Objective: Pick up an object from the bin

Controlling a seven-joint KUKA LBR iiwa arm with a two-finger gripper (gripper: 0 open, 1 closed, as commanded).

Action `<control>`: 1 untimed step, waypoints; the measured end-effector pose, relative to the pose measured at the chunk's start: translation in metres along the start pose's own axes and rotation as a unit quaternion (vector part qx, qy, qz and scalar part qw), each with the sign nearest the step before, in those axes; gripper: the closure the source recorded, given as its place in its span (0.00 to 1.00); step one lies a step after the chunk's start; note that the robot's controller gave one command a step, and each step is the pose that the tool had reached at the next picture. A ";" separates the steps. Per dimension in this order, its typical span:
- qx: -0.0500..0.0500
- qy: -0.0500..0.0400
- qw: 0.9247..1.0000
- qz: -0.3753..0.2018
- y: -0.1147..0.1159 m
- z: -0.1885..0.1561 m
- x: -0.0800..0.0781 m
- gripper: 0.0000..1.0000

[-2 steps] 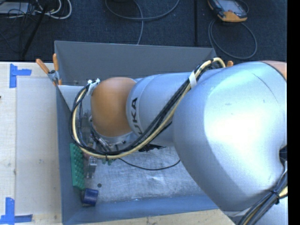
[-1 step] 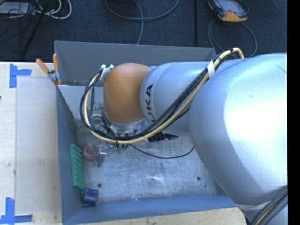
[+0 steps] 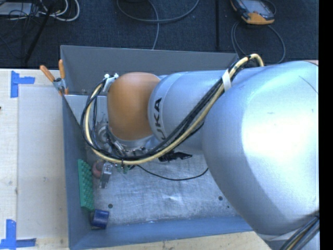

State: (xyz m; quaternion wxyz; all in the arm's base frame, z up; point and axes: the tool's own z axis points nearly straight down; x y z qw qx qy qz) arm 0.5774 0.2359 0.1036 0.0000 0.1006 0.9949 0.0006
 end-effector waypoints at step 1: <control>0.000 0.000 1.000 0.010 -0.008 0.034 -0.012 0.00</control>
Offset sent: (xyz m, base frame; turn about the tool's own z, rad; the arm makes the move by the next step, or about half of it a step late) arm 0.0098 -0.0113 -0.0336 0.0179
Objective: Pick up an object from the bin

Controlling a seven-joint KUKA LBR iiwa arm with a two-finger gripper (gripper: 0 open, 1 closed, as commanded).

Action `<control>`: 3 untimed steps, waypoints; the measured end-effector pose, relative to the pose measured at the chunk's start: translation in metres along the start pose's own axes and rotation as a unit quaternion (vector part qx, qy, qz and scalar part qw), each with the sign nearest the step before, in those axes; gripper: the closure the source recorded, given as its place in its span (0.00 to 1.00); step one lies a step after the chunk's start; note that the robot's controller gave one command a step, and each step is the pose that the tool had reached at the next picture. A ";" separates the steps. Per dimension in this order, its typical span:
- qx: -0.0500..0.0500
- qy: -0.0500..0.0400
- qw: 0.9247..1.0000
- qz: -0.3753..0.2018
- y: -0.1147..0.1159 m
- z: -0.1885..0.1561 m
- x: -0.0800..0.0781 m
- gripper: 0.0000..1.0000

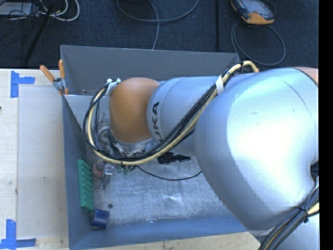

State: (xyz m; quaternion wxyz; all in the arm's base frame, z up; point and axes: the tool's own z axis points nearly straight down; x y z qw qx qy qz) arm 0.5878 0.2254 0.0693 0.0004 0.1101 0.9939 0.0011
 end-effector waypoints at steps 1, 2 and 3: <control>0.000 0.000 1.000 0.001 0.001 -0.001 -0.001 0.00; -0.002 -0.003 1.000 0.002 0.001 -0.004 -0.003 1.00; 0.000 0.000 1.000 0.003 0.001 -0.023 -0.003 1.00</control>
Offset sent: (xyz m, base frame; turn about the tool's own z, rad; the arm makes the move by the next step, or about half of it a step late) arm 0.0000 0.0000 0.0000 0.0000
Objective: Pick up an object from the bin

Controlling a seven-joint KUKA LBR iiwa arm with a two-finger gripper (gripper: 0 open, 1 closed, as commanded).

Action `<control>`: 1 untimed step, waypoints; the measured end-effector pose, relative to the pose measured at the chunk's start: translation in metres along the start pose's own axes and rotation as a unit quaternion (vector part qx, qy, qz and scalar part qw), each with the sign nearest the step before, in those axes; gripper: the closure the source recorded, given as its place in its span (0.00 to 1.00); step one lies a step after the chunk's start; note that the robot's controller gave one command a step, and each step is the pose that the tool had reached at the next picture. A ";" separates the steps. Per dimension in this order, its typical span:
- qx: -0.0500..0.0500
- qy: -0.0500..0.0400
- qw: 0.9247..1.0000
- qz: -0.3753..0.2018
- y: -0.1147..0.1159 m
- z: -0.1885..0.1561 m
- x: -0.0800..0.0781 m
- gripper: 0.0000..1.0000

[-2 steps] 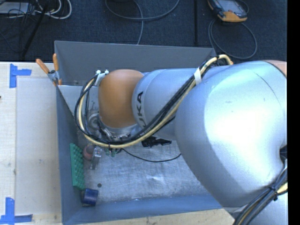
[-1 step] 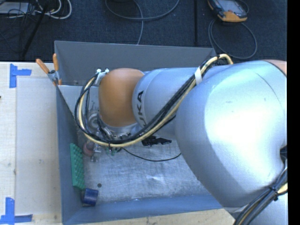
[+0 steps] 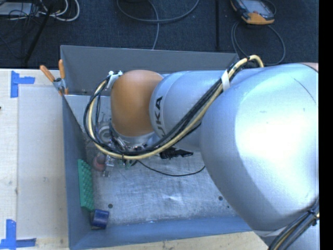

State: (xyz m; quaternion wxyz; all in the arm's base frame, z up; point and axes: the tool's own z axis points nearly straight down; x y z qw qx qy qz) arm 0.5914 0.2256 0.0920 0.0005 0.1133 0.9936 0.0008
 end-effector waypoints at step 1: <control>0.000 0.000 1.000 0.001 0.000 -0.013 0.000 1.00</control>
Offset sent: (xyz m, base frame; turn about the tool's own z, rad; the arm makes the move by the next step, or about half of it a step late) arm -0.0002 0.0000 0.0129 0.0000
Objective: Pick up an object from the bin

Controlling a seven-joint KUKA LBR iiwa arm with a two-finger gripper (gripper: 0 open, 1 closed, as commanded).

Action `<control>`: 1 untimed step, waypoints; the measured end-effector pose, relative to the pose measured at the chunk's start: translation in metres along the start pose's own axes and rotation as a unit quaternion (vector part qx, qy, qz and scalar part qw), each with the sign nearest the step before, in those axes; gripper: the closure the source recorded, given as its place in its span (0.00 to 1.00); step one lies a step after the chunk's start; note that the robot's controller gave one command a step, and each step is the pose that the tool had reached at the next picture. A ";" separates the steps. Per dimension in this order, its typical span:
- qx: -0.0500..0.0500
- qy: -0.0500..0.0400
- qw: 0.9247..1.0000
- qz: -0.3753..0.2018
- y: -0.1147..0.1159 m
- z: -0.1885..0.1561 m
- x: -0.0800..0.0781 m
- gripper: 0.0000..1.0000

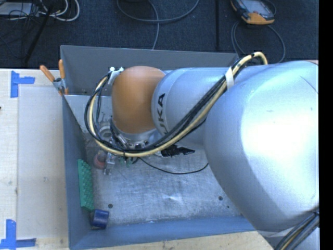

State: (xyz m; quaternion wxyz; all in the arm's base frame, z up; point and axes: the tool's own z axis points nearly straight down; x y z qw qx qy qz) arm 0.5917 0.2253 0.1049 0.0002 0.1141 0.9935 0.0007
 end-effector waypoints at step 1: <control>0.000 0.000 1.000 0.001 0.000 -0.005 0.000 1.00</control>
Offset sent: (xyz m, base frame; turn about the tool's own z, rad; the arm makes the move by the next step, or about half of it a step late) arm -0.0001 0.0000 0.0058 0.0000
